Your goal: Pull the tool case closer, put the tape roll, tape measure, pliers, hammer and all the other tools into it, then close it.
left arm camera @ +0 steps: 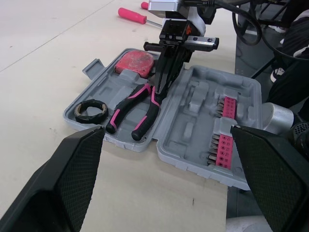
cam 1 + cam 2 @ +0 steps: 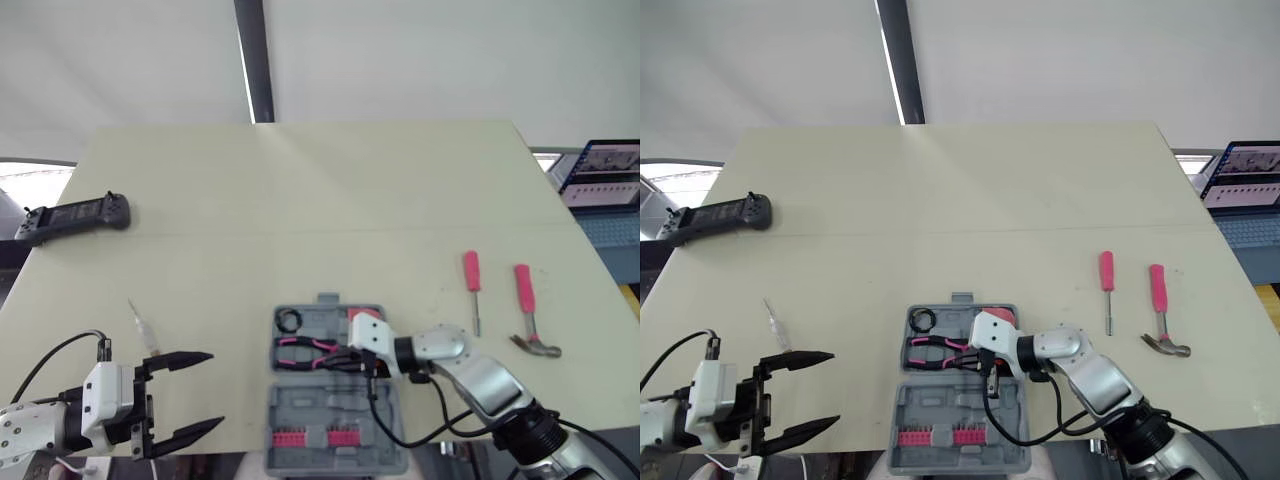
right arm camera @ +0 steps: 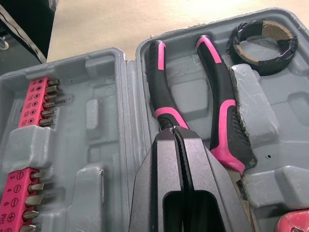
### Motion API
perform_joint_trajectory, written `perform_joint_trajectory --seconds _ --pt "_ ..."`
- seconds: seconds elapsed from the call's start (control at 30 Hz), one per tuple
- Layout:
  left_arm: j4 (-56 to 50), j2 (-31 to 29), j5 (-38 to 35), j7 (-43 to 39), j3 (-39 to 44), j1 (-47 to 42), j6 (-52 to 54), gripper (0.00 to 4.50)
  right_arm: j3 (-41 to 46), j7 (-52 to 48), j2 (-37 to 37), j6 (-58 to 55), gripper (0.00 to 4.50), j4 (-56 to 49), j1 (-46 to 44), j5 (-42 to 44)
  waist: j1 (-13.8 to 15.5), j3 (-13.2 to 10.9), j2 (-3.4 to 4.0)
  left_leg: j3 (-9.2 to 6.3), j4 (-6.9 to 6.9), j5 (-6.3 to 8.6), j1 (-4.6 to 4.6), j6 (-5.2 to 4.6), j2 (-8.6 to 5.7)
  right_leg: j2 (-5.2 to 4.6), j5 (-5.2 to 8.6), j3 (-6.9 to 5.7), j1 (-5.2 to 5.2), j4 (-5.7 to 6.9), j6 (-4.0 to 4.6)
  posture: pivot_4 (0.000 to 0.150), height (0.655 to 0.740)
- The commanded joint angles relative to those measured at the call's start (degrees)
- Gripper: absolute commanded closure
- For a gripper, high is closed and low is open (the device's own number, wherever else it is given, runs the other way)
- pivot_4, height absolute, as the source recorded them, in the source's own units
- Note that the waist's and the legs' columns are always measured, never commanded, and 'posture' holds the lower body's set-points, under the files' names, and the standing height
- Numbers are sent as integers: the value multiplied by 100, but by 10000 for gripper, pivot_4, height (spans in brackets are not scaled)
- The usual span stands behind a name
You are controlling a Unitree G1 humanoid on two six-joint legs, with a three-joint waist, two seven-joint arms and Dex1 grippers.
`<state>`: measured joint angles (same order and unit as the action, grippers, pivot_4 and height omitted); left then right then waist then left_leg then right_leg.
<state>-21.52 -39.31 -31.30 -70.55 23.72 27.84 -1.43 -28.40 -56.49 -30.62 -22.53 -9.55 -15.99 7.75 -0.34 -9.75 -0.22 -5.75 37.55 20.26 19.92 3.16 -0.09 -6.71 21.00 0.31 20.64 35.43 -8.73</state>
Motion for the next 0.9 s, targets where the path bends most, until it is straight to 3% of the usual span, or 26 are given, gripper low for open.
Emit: perform_joint_trajectory --seconds 0.03,0.57,0.73,0.9 --pt "-65 24 -52 27 18 81 -70 0 -241 184 -181 -356 44259 537 167 -504 3 1 -2 1 -6 0 -10 0 0 0 1 0 -6 -3 1 1500 7400" --pt "-109 64 -50 65 -39 116 -72 0 -189 136 -232 -203 44259 452 191 -433 6 10 -14 7 -32 -2 -45 5 1 -3 2 5 -29 -16 4 1500 7400" --pt "-168 37 -65 119 -62 88 -12 0 418 43 -233 -535 44259 -314 265 200 35 2 -1 5 -32 -1 -31 6 0 -6 2 4 -28 -30 4 1500 7400" --pt "-238 -103 -251 432 11 -33 574 0 1498 -74 -801 -1448 44259 -1659 517 1148 31 -13 20 -3 -20 -2 24 5 -3 -7 -1 -2 12 -35 -1 1500 7400"
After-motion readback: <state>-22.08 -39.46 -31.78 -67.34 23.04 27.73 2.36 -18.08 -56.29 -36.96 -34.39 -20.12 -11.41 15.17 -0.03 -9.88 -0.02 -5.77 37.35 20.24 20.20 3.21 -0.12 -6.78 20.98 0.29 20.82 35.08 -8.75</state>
